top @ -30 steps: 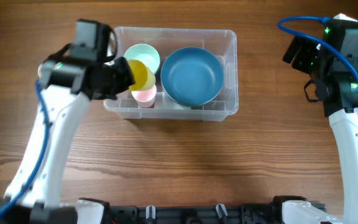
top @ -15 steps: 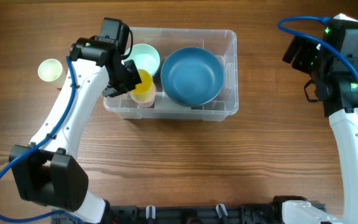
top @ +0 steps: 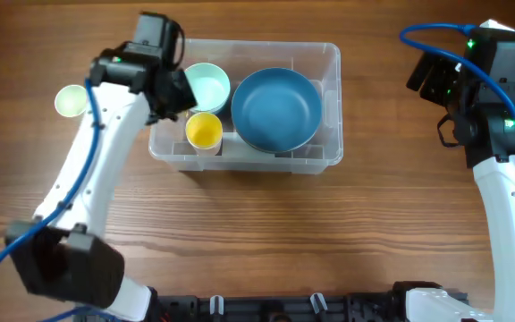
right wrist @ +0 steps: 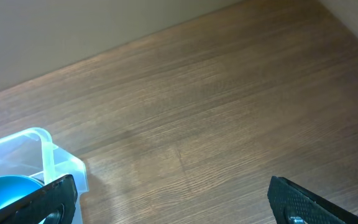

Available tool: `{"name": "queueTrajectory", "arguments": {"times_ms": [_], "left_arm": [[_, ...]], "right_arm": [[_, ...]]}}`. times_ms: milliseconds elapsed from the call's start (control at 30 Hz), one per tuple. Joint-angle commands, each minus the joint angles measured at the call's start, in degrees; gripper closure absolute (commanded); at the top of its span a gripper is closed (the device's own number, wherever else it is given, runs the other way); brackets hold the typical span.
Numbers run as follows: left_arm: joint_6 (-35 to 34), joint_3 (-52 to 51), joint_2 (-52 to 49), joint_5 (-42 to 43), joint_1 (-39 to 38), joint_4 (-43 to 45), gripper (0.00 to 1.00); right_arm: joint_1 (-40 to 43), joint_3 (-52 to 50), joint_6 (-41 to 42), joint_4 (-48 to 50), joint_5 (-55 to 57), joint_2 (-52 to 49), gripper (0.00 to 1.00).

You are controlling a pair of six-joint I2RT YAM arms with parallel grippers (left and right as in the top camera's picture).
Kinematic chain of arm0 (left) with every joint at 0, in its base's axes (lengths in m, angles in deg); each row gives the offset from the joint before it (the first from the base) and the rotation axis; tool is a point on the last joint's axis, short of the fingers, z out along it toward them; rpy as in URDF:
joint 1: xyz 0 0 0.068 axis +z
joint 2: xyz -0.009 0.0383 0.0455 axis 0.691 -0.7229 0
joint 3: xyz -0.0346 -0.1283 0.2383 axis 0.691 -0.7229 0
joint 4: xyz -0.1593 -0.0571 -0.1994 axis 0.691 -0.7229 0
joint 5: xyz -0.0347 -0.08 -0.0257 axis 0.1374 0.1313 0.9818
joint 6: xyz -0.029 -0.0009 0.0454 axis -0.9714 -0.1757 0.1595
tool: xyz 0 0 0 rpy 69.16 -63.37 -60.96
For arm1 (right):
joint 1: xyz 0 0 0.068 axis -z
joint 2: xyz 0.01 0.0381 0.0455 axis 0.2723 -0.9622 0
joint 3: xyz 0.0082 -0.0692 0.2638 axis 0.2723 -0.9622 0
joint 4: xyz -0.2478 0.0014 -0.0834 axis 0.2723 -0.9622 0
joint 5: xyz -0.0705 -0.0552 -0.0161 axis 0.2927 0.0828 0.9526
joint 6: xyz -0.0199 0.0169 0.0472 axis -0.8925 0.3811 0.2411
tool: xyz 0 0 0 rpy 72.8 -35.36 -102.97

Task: Pack container
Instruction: 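Carry the yellow cup into the bin onto the pink cup, then move the left gripper to the white cup and grasp it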

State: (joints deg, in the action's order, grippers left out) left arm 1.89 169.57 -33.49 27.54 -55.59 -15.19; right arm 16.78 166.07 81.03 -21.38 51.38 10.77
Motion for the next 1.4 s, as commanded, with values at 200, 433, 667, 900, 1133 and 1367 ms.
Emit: {"name": "queueTrajectory", "arguments": {"times_ms": [200, 433, 667, 900, 1133, 1367], "left_arm": [[-2.8, 2.7, 4.3, 6.6, 21.4, 0.6, 0.34], [-4.5, 2.2, -2.3, 8.6, 31.8, 1.0, 0.30], [-4.5, 2.2, -11.8, 8.7, 35.7, 2.3, 0.32], [-4.7, 2.2, -18.4, 8.8, 36.5, 5.8, 0.32], [-7.2, 2.2, -19.3, 9.1, 36.5, 10.2, 0.34], [-7.3, 2.2, -21.0, 9.0, 36.5, 11.3, 0.55]], "right_arm": [[0.0, 0.8, -0.5, 0.0, 1.2, -0.5, 0.00], [0.0, 0.8, -0.5, 0.0, 1.2, -0.5, 0.01], [0.0, 0.8, -0.5, 0.0, 1.2, -0.5, 0.00], [0.0, 0.8, -0.5, 0.0, 1.2, -0.5, 0.01], [0.0, 0.8, -0.5, 0.0, 1.2, -0.5, 0.00], [0.0, 0.8, -0.5, 0.0, 1.2, -0.5, 0.01]]}}
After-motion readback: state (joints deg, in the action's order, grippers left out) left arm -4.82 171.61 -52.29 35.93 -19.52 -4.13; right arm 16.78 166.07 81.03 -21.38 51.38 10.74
